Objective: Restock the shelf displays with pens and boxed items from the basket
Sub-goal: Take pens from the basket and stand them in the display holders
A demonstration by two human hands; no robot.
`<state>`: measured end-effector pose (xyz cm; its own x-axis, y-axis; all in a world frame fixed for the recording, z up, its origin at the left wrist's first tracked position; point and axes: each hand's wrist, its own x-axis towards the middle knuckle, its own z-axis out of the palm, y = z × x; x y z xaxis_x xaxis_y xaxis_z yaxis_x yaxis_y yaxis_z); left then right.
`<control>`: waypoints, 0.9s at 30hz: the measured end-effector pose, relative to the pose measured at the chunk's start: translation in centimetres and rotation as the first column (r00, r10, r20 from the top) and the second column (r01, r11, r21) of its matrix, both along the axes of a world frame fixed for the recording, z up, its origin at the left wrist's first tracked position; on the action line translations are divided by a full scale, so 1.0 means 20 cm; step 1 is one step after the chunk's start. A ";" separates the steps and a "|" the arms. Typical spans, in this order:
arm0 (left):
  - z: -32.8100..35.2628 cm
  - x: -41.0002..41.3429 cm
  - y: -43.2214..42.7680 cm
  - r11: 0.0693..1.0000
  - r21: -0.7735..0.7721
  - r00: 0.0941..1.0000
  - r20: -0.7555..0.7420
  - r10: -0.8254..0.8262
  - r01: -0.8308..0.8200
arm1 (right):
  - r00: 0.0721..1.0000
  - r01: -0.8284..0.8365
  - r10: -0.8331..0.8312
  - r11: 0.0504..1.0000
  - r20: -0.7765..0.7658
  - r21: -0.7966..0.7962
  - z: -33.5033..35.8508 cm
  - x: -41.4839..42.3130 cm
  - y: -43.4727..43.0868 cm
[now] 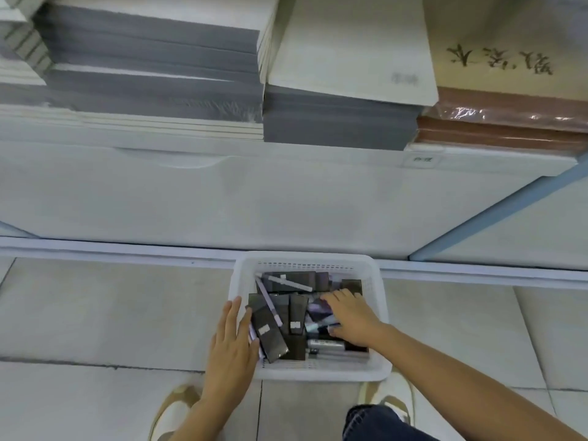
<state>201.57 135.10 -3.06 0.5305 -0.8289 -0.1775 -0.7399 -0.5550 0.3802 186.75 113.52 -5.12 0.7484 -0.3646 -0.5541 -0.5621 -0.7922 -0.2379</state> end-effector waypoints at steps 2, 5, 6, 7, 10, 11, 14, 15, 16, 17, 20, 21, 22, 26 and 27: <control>-0.03 0.00 0.01 0.999 0.046 0.999 -0.040 0.023 -0.021 | 0.999 -0.015 0.015 1.000 -0.036 -0.001 -0.01 0.03 -0.01; -0.04 0.00 0.01 0.996 0.082 0.999 -0.039 0.029 -0.026 | 1.000 -0.021 0.022 0.999 -0.021 0.032 -0.02 0.03 -0.01; -0.04 0.00 0.01 0.996 0.088 0.999 -0.035 0.027 -0.024 | 1.000 -0.010 0.010 0.998 -0.006 0.060 -0.02 0.02 -0.01; -0.03 0.00 0.00 0.996 0.089 0.999 -0.025 0.026 -0.024 | 1.000 0.002 -0.003 0.996 0.012 0.089 -0.03 0.01 -0.01; -0.01 -0.01 -0.02 0.996 0.077 0.999 0.019 0.047 -0.048 | 0.993 0.080 -0.096 0.978 0.073 0.192 -0.03 -0.01 -0.01; -0.01 -0.01 -0.04 0.996 0.053 0.997 0.029 0.065 -0.067 | 0.985 0.119 -0.143 0.966 0.093 0.229 -0.02 -0.01 -0.02; 0.01 -0.03 -0.09 0.992 -0.101 0.997 0.018 0.071 -0.069 | 0.937 0.239 -0.311 0.902 0.158 0.360 0.00 0.00 -0.03; 0.02 -0.04 -0.11 0.986 -0.160 0.999 -0.024 0.039 -0.042 | 0.908 0.277 -0.380 0.861 0.176 0.426 0.01 0.01 -0.03; 0.03 -0.05 -0.14 0.978 -0.202 0.993 -0.112 0.023 -0.046 | 0.873 0.311 -0.450 0.811 0.188 0.495 0.03 0.01 -0.02; 0.04 -0.07 -0.18 0.972 -0.211 0.963 -0.264 0.046 -0.104 | 0.836 0.336 -0.514 0.756 0.191 0.562 0.05 0.02 -0.01; 0.10 -0.13 -0.30 0.923 0.038 0.520 -0.817 0.249 -0.382 | 0.779 0.344 -0.614 0.590 0.130 0.731 0.13 0.05 0.03; 0.12 -0.16 -0.34 0.903 0.123 0.338 -0.899 0.277 -0.412 | 0.787 0.316 -0.607 0.550 0.110 0.773 0.16 0.06 0.06; 0.13 -0.18 -0.37 0.881 0.164 0.185 -0.945 0.269 -0.444 | 0.804 0.282 -0.586 0.520 0.097 0.806 0.18 0.07 0.08; 0.15 -0.22 -0.46 0.709 0.241 -0.062 -0.961 0.268 -0.662 | 0.825 0.237 -0.564 0.408 0.039 0.882 0.22 0.10 0.15; 0.15 -0.22 -0.46 0.682 0.238 -0.068 -0.961 0.268 -0.692 | 0.821 0.243 -0.571 0.394 0.028 0.886 0.23 0.10 0.16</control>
<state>197.24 125.81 -0.09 0.4097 -0.5439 -0.7323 0.7073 -0.3175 0.6316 188.80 116.64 -0.56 0.8119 -0.1717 -0.5579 -0.5309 0.1802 -0.8281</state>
